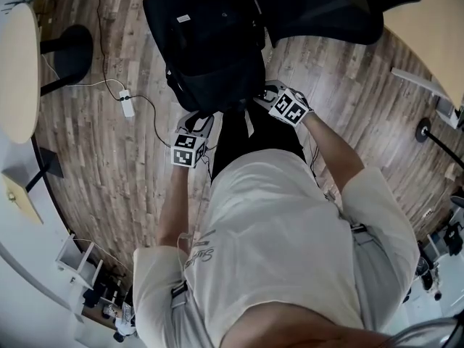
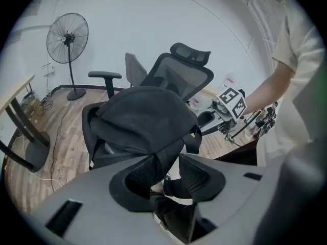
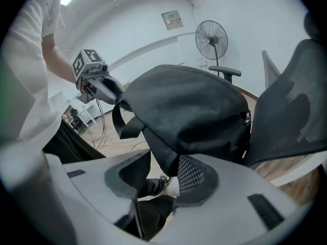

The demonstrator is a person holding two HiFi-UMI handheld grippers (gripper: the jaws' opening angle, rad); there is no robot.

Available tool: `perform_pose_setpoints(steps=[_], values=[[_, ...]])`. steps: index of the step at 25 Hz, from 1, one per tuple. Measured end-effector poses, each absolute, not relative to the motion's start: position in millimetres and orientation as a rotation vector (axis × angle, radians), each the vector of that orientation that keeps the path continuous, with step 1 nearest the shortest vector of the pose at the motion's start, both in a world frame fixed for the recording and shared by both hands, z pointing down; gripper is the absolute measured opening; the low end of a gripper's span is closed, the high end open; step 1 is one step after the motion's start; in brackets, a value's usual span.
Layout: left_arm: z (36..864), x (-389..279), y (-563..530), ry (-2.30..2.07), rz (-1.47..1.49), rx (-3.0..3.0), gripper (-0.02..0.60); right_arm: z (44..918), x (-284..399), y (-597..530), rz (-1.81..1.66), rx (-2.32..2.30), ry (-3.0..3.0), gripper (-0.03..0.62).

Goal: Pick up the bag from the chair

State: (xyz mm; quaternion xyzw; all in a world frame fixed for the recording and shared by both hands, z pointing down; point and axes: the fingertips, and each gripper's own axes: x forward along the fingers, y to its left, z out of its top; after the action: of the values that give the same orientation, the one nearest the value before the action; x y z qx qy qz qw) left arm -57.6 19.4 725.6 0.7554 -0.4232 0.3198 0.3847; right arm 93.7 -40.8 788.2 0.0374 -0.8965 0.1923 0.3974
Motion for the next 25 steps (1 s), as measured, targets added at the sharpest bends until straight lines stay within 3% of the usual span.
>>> perform_pose_setpoints(steps=[14, 25], values=[[704, -60, -30, -1.171, 0.702, 1.915, 0.152, 721, 59, -91, 0.817, 0.118, -2.505, 0.100], [684, -76, -57, -1.241, 0.638, 1.934, 0.140, 689, 35, -122, 0.766, 0.072, -2.556, 0.074]])
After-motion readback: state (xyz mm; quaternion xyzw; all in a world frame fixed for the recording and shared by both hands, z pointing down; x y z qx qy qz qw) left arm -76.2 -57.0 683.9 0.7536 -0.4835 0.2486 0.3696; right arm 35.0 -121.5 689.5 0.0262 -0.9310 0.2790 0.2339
